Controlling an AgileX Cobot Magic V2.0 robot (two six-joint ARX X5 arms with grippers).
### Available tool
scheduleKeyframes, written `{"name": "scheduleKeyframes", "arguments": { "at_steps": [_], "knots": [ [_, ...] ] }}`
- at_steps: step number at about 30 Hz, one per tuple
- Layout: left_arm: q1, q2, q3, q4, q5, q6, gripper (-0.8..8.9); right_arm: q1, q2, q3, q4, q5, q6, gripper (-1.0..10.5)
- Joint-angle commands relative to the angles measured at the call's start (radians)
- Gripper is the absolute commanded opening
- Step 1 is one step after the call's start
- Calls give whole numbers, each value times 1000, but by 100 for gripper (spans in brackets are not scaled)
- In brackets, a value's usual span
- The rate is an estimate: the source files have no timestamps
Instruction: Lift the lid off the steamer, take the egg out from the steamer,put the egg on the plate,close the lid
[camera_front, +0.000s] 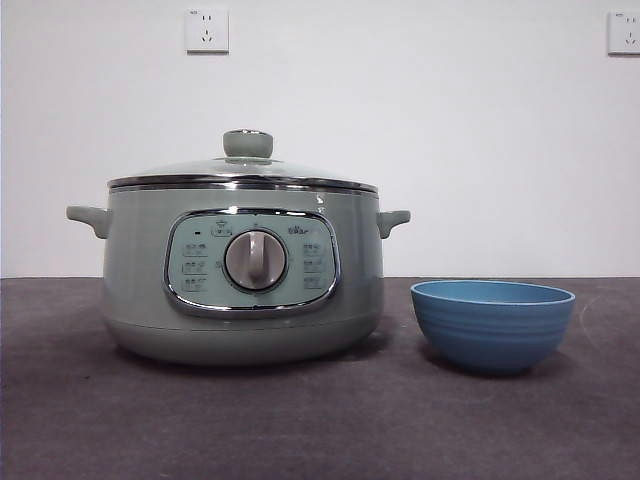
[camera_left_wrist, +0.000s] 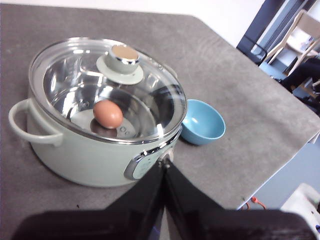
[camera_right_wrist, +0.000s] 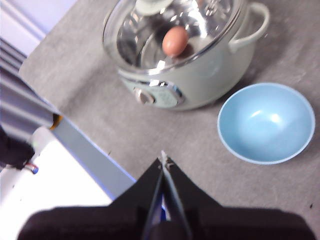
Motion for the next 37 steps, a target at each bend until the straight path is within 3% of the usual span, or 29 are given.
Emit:
{"name": "scheduleKeyframes", "arguments": {
  "at_steps": [1,4,8,10,13,28,37],
  "knots": [
    [0,3,4,4,6,27,0,6,1,2,2,1,-18,4],
    [0,3,5,10,6,15,30,6,1,2,2,1,-18,16],
    [0,3,5,32,6,10,393,6,1,2,2,2,-17,277],
    [0,3,5,56,6,10,504,6,1,2,3,3,-16,412],
    [0,3,5,114,6,-11,505,6,1,2,3,3,-14,538],
    [-26,233,109,305,-1,-34,505,6,1,2,11,3,-6,542],
    [-189,499,291,347,-161,25,505,6,2,2,11,5,-6,541]
  ]
}}
